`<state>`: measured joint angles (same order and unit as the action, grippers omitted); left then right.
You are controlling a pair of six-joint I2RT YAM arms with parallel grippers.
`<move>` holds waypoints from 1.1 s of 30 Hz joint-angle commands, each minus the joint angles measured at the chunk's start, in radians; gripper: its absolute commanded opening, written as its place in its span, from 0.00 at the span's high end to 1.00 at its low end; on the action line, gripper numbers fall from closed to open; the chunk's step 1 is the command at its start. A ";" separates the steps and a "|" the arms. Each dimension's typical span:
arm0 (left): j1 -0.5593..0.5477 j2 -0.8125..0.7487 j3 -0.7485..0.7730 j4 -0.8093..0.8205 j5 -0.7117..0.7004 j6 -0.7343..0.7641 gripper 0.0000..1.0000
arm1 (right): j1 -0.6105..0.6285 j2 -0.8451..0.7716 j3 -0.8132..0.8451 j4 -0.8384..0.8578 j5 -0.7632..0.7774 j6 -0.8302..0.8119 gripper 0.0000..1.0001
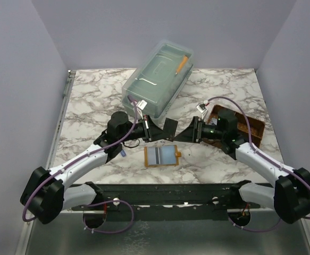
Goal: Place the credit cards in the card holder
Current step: Insert the credit card into the card holder.
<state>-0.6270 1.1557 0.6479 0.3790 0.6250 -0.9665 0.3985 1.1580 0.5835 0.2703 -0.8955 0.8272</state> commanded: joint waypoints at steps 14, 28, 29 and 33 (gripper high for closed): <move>0.003 -0.080 -0.082 0.149 0.010 -0.104 1.00 | 0.052 0.189 -0.016 0.724 -0.019 0.369 0.97; 0.170 -0.076 -0.138 0.132 0.164 -0.226 0.53 | 0.055 0.331 -0.068 0.911 -0.159 0.430 1.00; 0.170 -0.067 -0.135 0.132 0.169 -0.222 0.55 | 0.055 0.344 -0.066 0.929 -0.161 0.441 1.00; 0.169 -0.042 -0.128 0.132 0.182 -0.204 0.65 | 0.063 0.386 -0.048 0.964 -0.163 0.458 1.00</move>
<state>-0.4599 1.0882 0.5076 0.4911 0.7479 -1.1862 0.4465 1.5089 0.5236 1.1343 -1.0195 1.2594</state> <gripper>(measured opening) 0.410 0.003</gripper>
